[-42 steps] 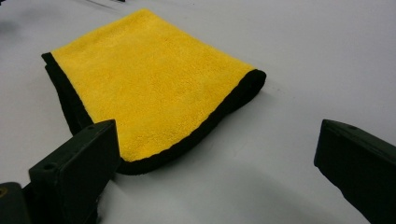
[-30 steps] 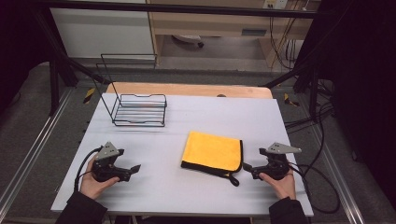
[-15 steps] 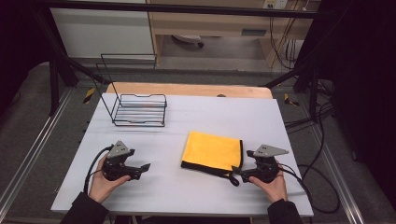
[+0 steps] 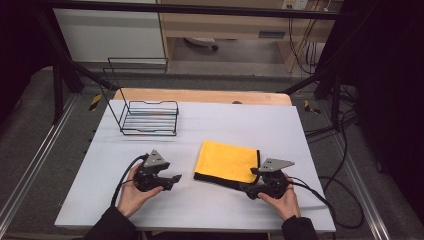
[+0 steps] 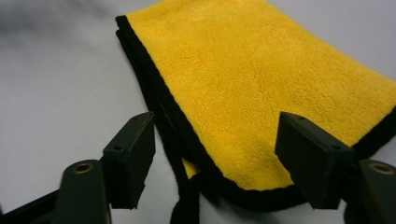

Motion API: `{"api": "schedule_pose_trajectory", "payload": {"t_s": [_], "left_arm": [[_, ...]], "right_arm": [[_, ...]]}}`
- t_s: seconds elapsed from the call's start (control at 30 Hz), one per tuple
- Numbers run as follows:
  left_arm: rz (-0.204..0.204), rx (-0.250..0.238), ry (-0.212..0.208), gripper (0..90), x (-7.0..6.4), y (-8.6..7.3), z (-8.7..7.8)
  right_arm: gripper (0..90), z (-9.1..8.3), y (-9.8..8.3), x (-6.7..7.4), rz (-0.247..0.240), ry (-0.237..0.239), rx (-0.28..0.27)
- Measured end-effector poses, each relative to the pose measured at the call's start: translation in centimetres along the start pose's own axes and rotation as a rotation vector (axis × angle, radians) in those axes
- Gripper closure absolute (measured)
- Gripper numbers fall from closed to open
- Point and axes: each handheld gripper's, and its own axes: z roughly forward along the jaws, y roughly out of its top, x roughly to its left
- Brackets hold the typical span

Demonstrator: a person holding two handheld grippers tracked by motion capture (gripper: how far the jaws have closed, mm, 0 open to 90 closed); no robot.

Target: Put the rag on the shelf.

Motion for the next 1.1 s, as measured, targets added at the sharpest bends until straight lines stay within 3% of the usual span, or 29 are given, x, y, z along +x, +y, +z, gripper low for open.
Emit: {"api": "schedule_pose_trajectory", "payload": {"t_s": [0.2, 0.4, 0.53, 0.67, 0.7, 0.8, 1.0, 1.1], "left_arm": [[0.020, 0.031, -0.019, 52.6, -1.7, 1.2, 2.4], [0.050, 0.064, -0.045, 58.1, -2.8, 1.5, 4.7], [0.044, 0.077, -0.046, 62.9, -3.0, 1.3, 5.9], [0.030, 0.074, -0.056, 66.7, -2.9, 1.3, 6.0], [0.018, 0.075, -0.059, 69.0, -2.8, 1.3, 6.0], [0.009, 0.078, -0.062, 71.3, -2.8, 1.4, 6.0], [-0.018, 0.072, -0.069, 76.6, -2.8, 1.6, 6.0], [-0.020, 0.068, -0.077, 78.6, -2.7, 1.7, 5.9]], "right_arm": [[42.7, 1.0, 0.2, 0.8, -0.057, 0.015, 0.050], [47.1, 1.8, 0.0, 1.0, -0.087, 0.018, 0.083], [49.9, 2.2, -0.2, 1.2, -0.124, 0.007, 0.090], [54.4, 2.4, -0.2, 1.5, -0.180, -0.023, 0.109], [56.2, 2.6, 0.1, 1.9, -0.218, -0.038, 0.138], [58.5, 2.7, 0.3, 2.0, -0.225, -0.035, 0.153], [73.0, 2.7, 0.5, 1.7, -0.241, -0.046, 0.156], [76.9, 2.6, 0.8, 1.4, -0.209, -0.032, 0.161]]}}
